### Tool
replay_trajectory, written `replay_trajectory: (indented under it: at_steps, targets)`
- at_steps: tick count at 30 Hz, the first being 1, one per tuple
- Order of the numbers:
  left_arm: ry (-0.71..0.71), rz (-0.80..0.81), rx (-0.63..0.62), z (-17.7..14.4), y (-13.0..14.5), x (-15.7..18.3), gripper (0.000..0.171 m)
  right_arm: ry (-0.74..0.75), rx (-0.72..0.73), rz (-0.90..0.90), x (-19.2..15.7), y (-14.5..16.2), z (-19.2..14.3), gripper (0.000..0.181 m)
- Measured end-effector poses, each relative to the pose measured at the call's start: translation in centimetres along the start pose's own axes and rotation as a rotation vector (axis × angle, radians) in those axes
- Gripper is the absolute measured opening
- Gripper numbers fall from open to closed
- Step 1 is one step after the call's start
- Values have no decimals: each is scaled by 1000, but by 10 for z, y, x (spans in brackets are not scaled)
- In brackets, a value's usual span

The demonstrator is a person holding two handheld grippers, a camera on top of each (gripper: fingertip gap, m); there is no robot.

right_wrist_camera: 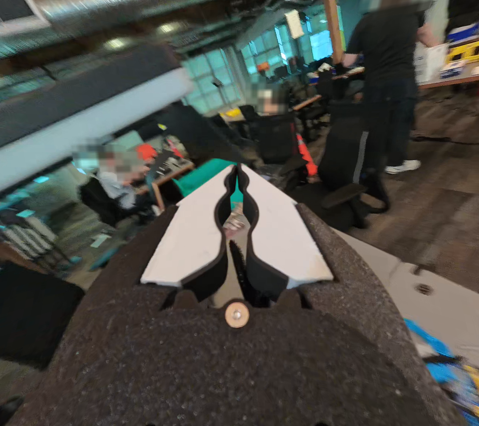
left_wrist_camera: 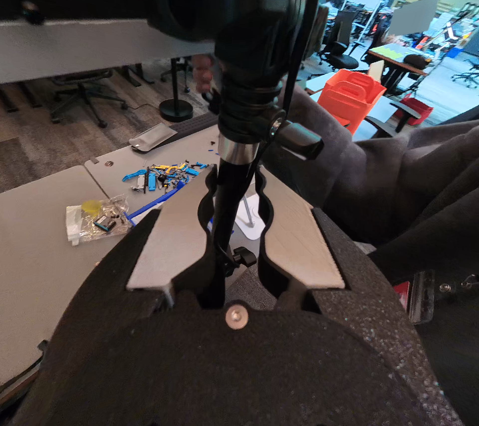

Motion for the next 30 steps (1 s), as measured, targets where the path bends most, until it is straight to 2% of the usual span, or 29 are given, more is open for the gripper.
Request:
replay_trajectory:
  at_steps: [2,4,5,9,12,14,15,16,20,22,24,26,27,28,30]
  targets:
    - [-13,-13,-10,0,0,0,28,67,17,-47,24,-17,7,0]
    - [-21,-22,-15,0,-1,1,28,-87,35,7,25,-32,23,0]
    - [-29,-19,-17,1,-1,1,27,-169,-19,34,23,-31,34,0]
    - [-47,-11,-31,2,-1,0,26,-337,-177,135,13,-12,55,0]
    - [-69,5,-58,4,-2,0,26,-408,-165,251,7,-3,48,0]
    - [-92,3,-79,6,-3,-1,25,-363,-346,170,1,29,45,0]
    - [-99,3,-88,7,-3,-1,25,-375,-404,118,-9,45,43,0]
    - [-101,4,-97,8,-3,-1,25,-436,-403,107,-26,53,39,0]
    - [-104,-3,-106,8,-4,-1,25,-576,-217,180,-82,52,24,0]
    - [-106,-13,-106,8,-3,0,25,-511,-147,198,-86,48,20,0]
    - [-106,-16,-108,7,-4,0,26,-416,-139,251,-72,51,16,0]
    - [-109,-25,-107,7,-3,1,26,-142,-196,332,-30,60,15,0]
    - [-110,-32,-104,6,-3,1,26,-6,-155,366,-7,54,14,0]
    - [-109,-38,-101,7,-3,1,26,34,-50,376,6,40,16,0]
    - [-105,-44,-97,7,-3,1,26,-130,102,401,0,9,34,0]
Point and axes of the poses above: each gripper's, where its closed fingertips meet, z out along the fingers, y out of its underside, x = y × z across the jaws, the point moved 5 cm from there along -z, back along the fingers, and after that the axes turned 12 degrees about z, right-handed, at the moved point
